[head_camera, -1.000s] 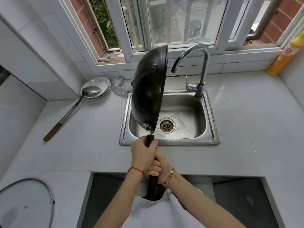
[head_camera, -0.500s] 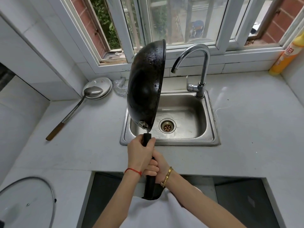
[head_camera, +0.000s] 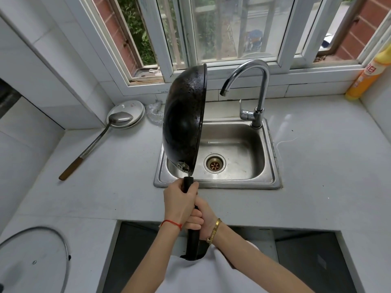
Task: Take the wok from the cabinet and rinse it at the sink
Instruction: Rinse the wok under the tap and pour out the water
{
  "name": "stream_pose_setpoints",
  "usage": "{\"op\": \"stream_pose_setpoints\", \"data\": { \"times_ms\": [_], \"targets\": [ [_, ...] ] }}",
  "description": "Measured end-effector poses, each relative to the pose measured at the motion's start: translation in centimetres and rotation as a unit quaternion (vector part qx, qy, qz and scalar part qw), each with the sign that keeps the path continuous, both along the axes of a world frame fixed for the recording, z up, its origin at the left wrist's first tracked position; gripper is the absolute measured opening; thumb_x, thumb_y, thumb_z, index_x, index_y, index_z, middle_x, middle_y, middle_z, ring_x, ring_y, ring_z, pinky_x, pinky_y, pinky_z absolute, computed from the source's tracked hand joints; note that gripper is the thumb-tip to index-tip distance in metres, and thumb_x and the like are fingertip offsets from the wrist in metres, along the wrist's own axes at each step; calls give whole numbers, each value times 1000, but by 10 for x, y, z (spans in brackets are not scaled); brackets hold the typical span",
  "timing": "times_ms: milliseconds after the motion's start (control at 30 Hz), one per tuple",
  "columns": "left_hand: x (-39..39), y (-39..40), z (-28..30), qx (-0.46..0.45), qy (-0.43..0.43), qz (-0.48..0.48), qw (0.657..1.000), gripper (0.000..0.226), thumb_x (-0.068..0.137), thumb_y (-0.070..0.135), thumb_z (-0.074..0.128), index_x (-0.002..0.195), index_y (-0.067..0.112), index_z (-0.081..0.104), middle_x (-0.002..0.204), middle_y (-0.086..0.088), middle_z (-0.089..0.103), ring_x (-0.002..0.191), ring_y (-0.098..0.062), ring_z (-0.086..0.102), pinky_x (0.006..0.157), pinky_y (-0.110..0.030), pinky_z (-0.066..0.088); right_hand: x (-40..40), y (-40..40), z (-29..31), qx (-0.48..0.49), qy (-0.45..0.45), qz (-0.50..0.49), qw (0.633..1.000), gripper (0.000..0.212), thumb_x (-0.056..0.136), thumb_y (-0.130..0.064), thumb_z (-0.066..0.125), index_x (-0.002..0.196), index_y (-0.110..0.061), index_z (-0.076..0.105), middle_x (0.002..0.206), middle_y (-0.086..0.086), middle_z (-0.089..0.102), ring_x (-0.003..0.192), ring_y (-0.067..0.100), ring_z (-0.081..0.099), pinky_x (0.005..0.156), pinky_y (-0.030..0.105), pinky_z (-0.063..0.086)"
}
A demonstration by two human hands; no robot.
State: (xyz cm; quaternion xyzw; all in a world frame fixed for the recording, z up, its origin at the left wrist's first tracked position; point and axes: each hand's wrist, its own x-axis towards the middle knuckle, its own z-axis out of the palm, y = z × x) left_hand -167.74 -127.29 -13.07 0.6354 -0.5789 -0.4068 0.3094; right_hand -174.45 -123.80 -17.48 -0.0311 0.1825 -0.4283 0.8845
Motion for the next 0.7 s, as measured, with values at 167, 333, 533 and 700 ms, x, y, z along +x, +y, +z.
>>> {"op": "stream_pose_setpoints", "data": {
  "times_ms": [167, 333, 533, 700],
  "targets": [
    [0, 1, 2, -11, 1, -1, 1000, 17, 84, 24, 67, 76, 10, 65, 68, -9, 67, 68, -23, 64, 65, -33, 53, -1, -2, -1, -12, 6, 10, 1000, 64, 90, -46, 38, 32, -20, 46, 26, -10, 39, 18, 5, 36, 23, 12, 25],
    [0, 3, -2, -2, 0, -3, 1000, 21, 83, 26, 67, 71, 8, 64, 66, -11, 66, 67, -28, 64, 65, -38, 54, -2, 2, -6, -2, -6, 11, 1000, 62, 90, -43, 42, 33, -18, 46, 26, -9, 40, 19, 6, 38, 24, 13, 27],
    [0, 5, -5, 9, -4, -1, 1000, 21, 83, 27, 66, 72, 9, 65, 67, -9, 67, 70, -26, 65, 69, -42, 56, -1, 5, -11, 27, -17, 4, 999, 70, 99, -40, 31, 34, -17, 46, 27, -8, 40, 19, 5, 38, 23, 13, 28],
    [-1, 6, -4, 9, 1, 8, 1000, 18, 84, 26, 67, 73, 11, 66, 66, -6, 67, 68, -22, 65, 69, -39, 57, -2, 4, -8, 10, -1, 12, 1000, 66, 93, -42, 37, 33, -18, 47, 26, -9, 40, 20, 5, 38, 24, 13, 27]
  ]
}}
